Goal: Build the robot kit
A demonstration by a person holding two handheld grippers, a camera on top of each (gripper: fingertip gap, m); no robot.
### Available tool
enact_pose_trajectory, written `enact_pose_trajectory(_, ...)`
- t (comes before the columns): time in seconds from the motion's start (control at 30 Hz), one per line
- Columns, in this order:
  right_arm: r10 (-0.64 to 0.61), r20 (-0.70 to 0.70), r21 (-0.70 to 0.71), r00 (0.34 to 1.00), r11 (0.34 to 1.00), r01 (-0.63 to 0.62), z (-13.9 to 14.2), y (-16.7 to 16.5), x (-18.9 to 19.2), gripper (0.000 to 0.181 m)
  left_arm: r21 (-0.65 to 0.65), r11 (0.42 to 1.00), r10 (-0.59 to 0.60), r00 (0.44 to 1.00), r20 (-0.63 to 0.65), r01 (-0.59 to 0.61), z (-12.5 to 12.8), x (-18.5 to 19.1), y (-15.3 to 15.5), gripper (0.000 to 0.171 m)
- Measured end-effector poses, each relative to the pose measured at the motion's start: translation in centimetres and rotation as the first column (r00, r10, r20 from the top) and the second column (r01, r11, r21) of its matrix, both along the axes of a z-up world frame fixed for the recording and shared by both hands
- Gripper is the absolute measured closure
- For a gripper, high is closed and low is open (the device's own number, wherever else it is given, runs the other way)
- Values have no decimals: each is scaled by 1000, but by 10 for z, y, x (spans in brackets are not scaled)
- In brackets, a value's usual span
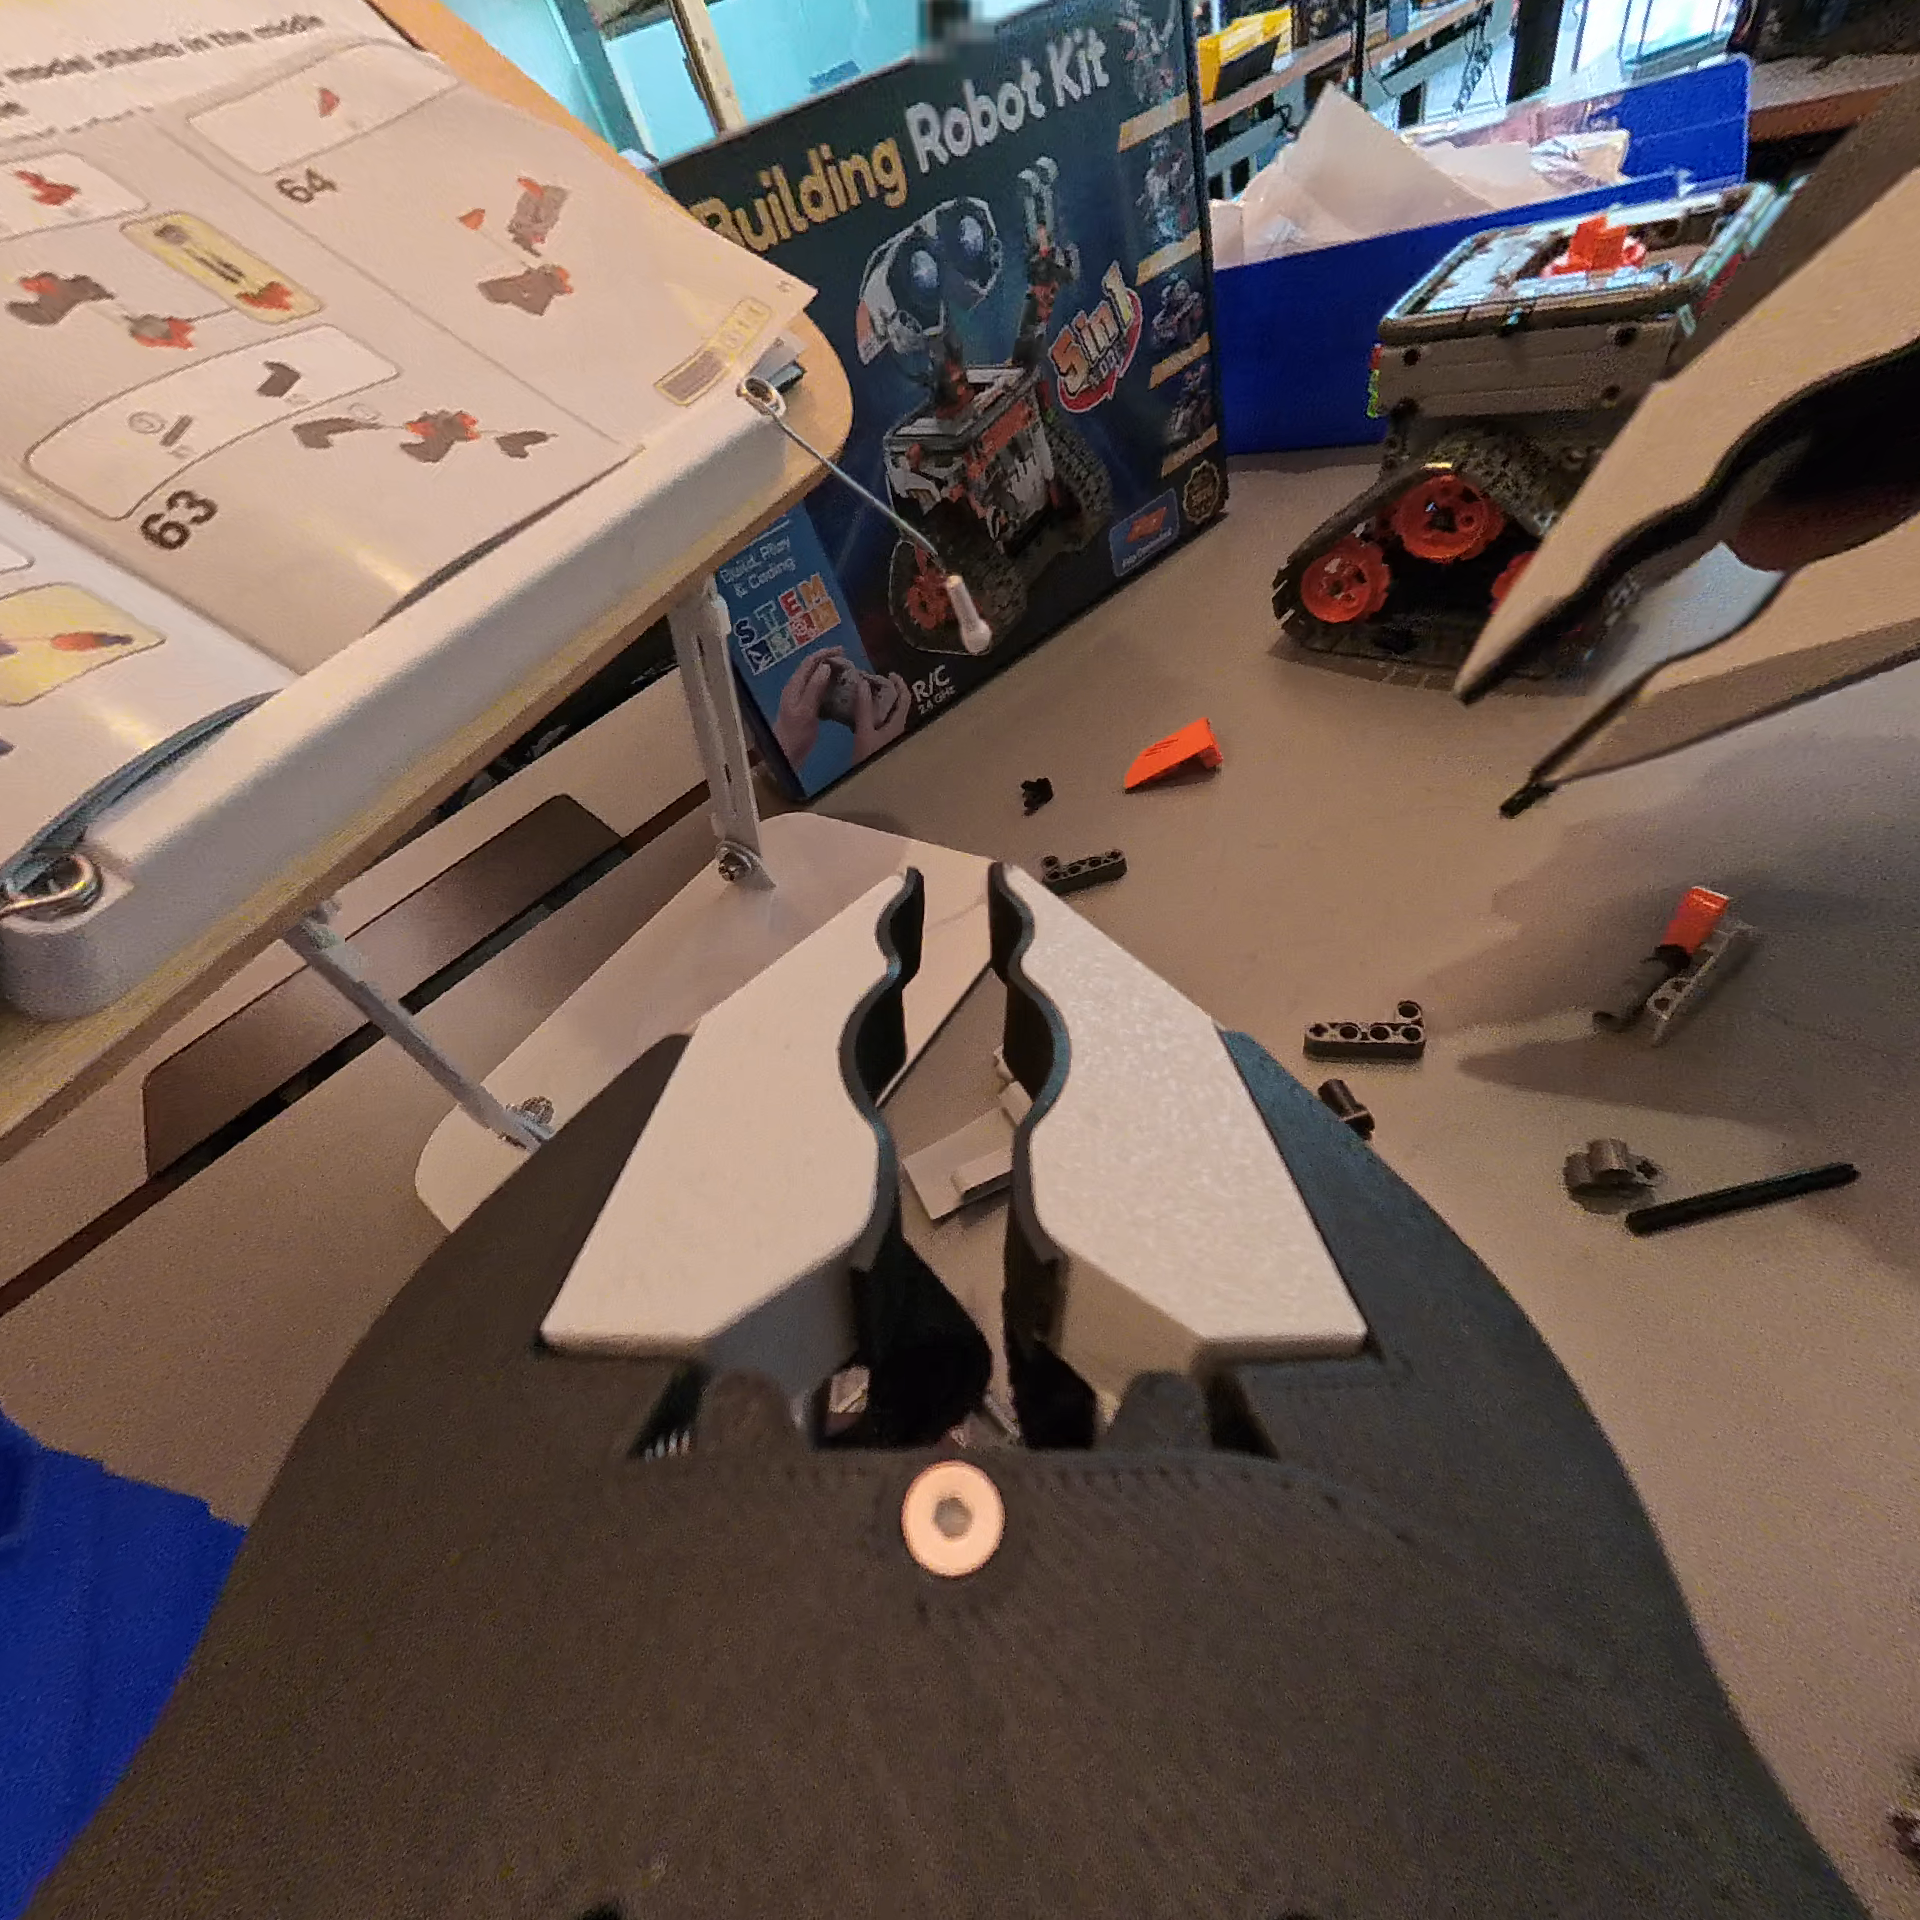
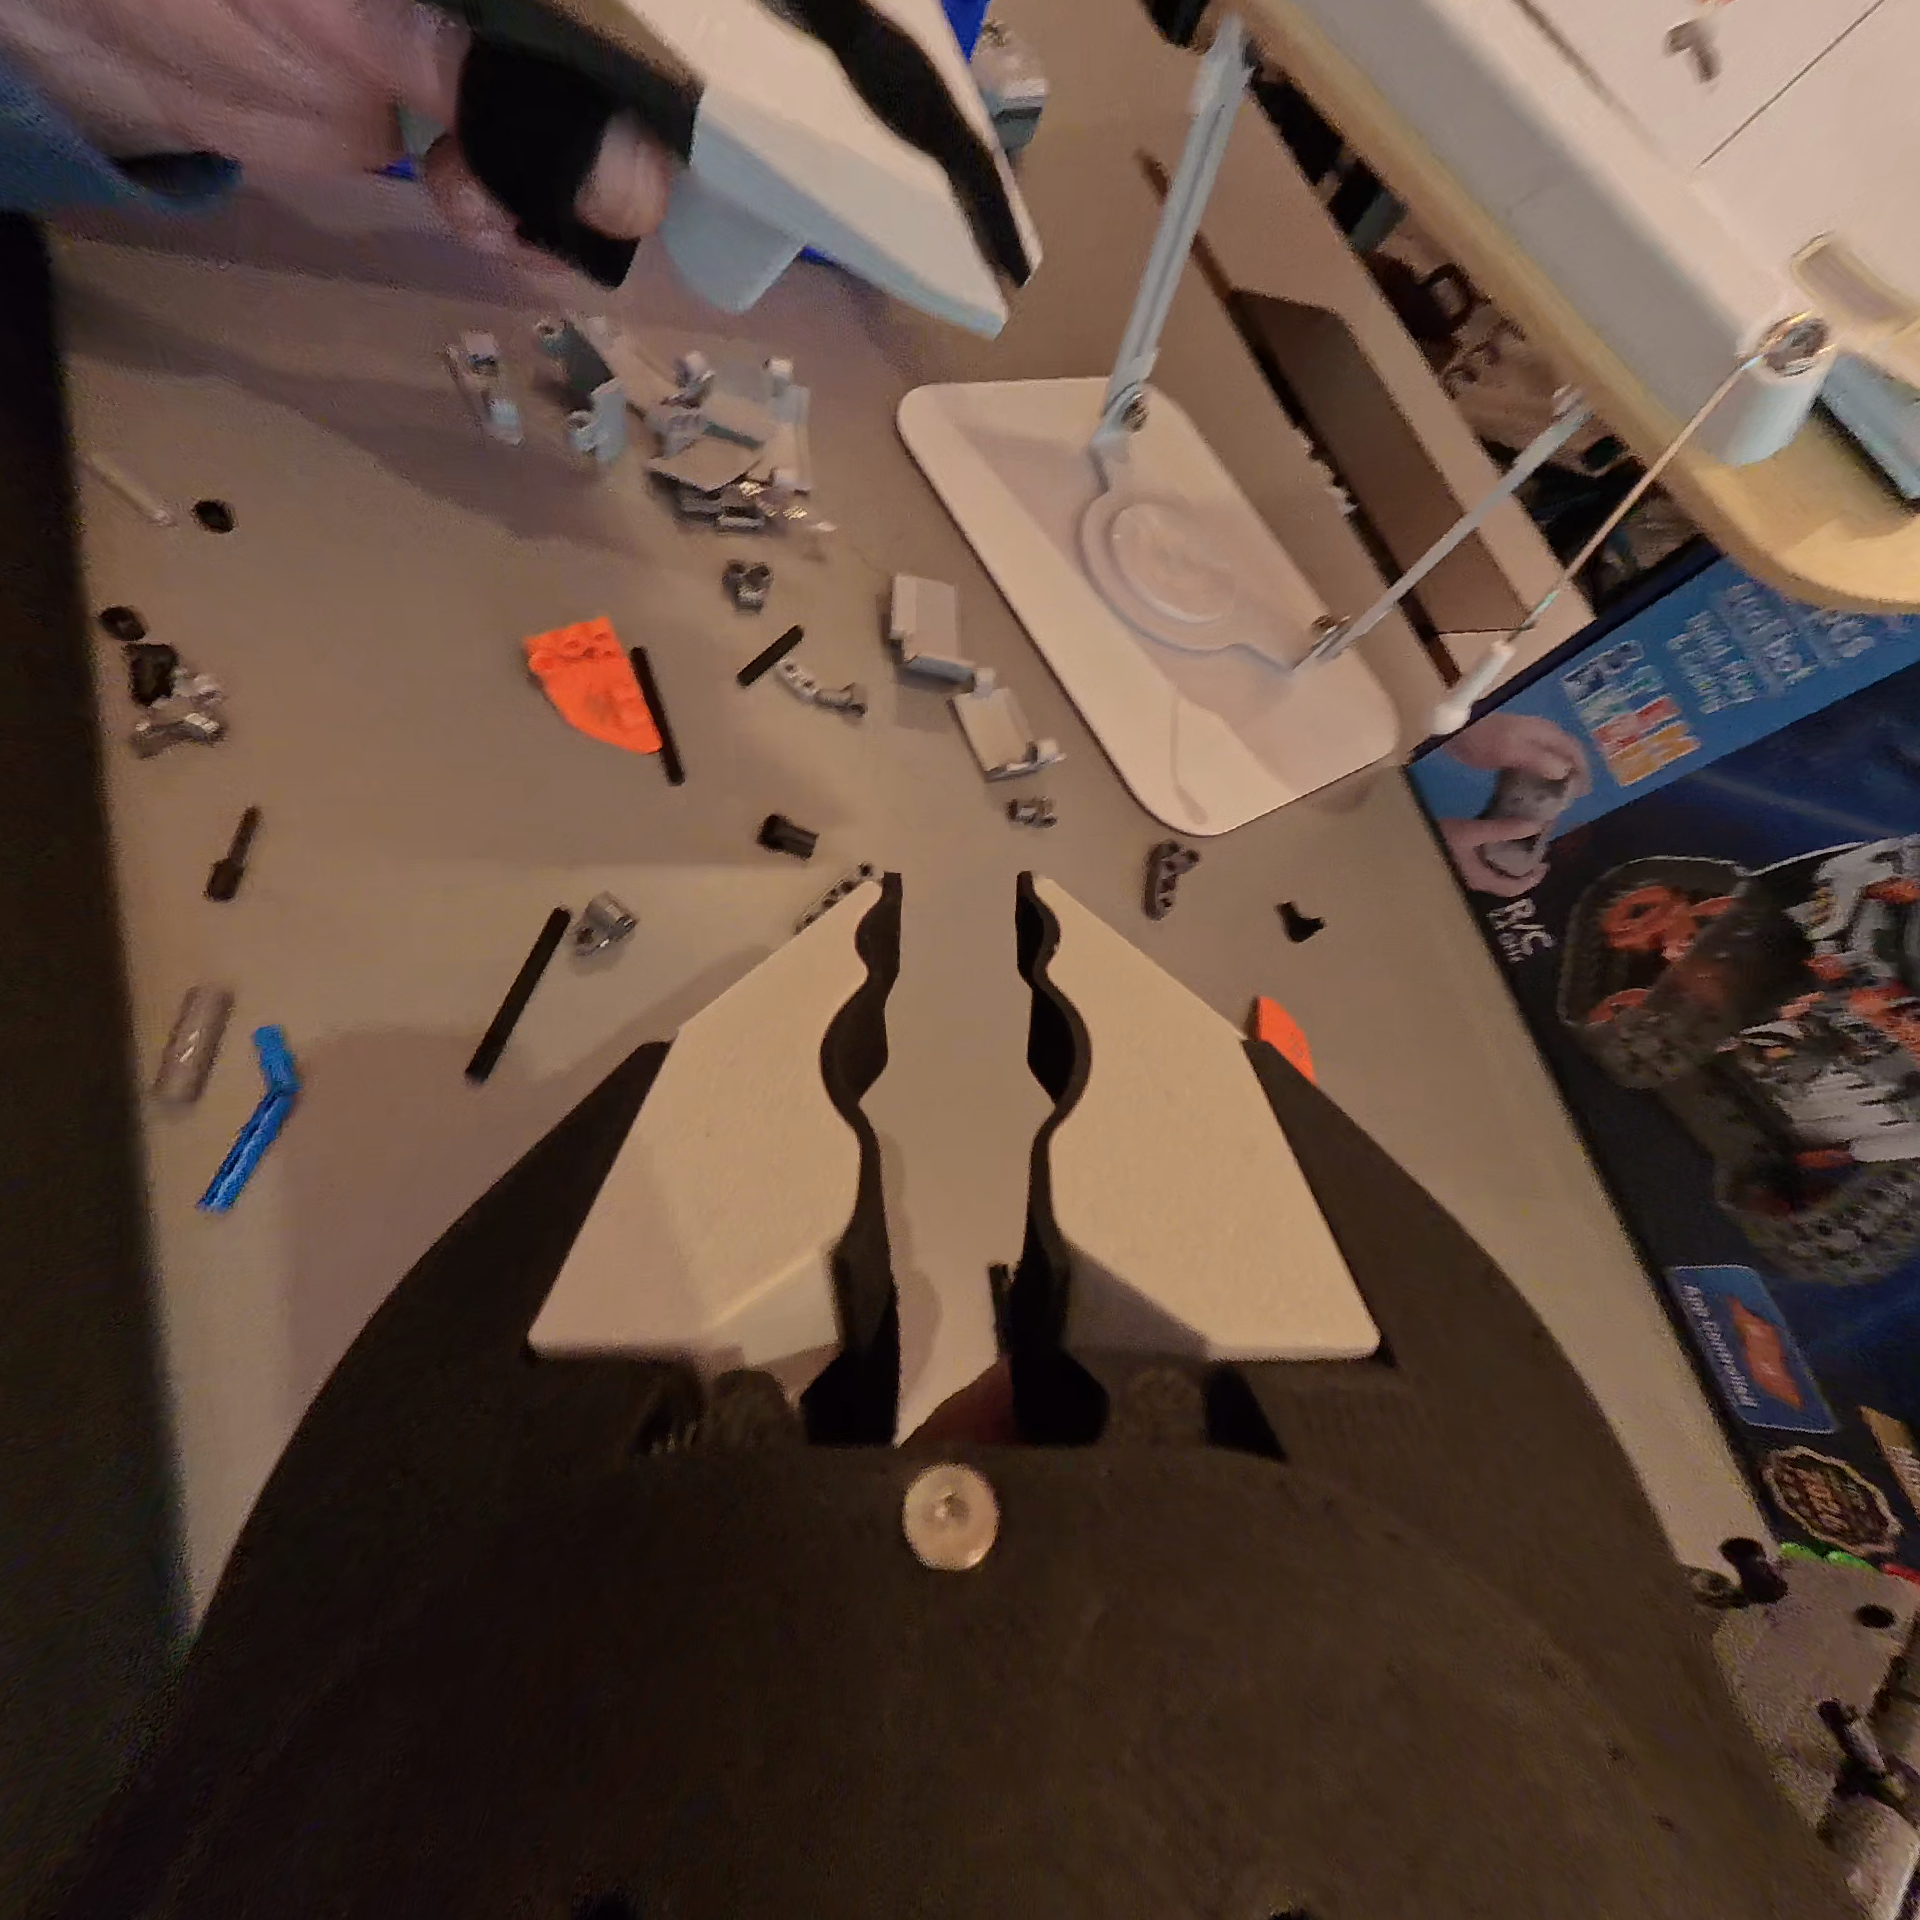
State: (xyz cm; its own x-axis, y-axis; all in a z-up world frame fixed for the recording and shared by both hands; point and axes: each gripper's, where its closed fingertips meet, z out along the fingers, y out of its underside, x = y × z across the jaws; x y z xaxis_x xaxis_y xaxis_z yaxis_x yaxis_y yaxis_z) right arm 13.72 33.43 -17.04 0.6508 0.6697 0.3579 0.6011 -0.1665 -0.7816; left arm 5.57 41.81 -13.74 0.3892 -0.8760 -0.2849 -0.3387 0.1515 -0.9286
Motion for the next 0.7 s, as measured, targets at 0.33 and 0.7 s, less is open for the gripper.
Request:
enact_pose_trajectory(0.33, 96, 103, -245, 990, 967, -68, -42, -56, 7, 160, -5, 1000, -20, 999, -32, 20, -6, 4, -5, 157)
enact_pose_trajectory(0.7, 94, 203, -332, 975, 943, -22, -85, -54, 16, 164, -5, 997, -80, 993, -91, 80, -19, 15, -20, 156)
